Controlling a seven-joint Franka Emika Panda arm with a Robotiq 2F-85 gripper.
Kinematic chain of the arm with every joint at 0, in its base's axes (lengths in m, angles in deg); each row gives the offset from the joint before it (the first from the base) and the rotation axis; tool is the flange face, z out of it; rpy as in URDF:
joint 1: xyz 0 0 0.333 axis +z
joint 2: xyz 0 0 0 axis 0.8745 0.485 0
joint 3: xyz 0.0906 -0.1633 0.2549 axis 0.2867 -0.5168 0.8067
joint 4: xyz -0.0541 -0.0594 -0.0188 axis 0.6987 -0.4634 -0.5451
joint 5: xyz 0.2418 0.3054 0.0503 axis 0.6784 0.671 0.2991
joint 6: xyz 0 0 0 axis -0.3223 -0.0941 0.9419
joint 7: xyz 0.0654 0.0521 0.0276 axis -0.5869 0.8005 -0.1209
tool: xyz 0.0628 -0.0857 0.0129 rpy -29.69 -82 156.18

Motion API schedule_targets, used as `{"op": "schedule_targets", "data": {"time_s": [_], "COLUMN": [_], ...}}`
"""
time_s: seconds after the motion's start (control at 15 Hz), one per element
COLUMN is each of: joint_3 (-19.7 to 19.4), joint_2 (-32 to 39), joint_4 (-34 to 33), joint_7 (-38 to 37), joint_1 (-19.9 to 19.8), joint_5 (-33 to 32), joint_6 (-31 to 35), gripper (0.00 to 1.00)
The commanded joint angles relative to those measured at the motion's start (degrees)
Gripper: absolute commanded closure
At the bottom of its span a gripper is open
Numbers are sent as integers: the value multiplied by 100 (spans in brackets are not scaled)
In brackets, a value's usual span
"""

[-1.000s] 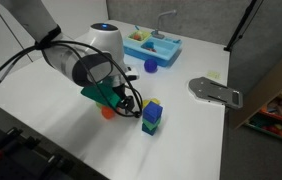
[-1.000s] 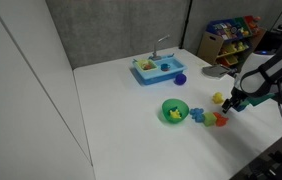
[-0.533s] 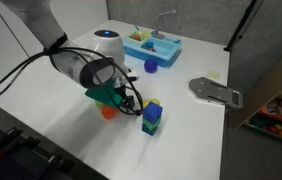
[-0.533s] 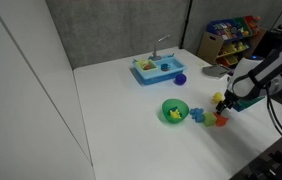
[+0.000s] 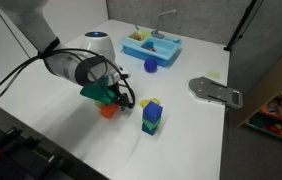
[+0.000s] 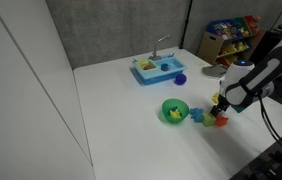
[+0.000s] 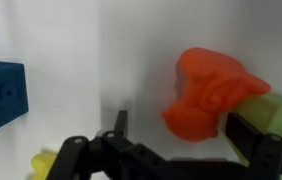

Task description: Pick up the green block and stack it on the navy blue block, pick up the neon blue block and stack it on the green block, Pick up the orange toy and stack it on the neon blue block, pick up the light green block and stack it on the neon blue block top

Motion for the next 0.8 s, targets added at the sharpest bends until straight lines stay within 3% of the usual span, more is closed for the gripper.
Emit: {"op": "schedule_targets", "data": {"time_s": [0.0,0.67,0.73], "joint_3": [-227,-707,-691], "joint_2": [-38,-19,2], "joint_4": [102,406,394], "joint_7": [-361,-1045,-1046], "joint_1": [354,1006,975], "joint_5": [-186,-181,-168], "joint_6": [-53,-179,-186], "gripper": [0,0,9]}}
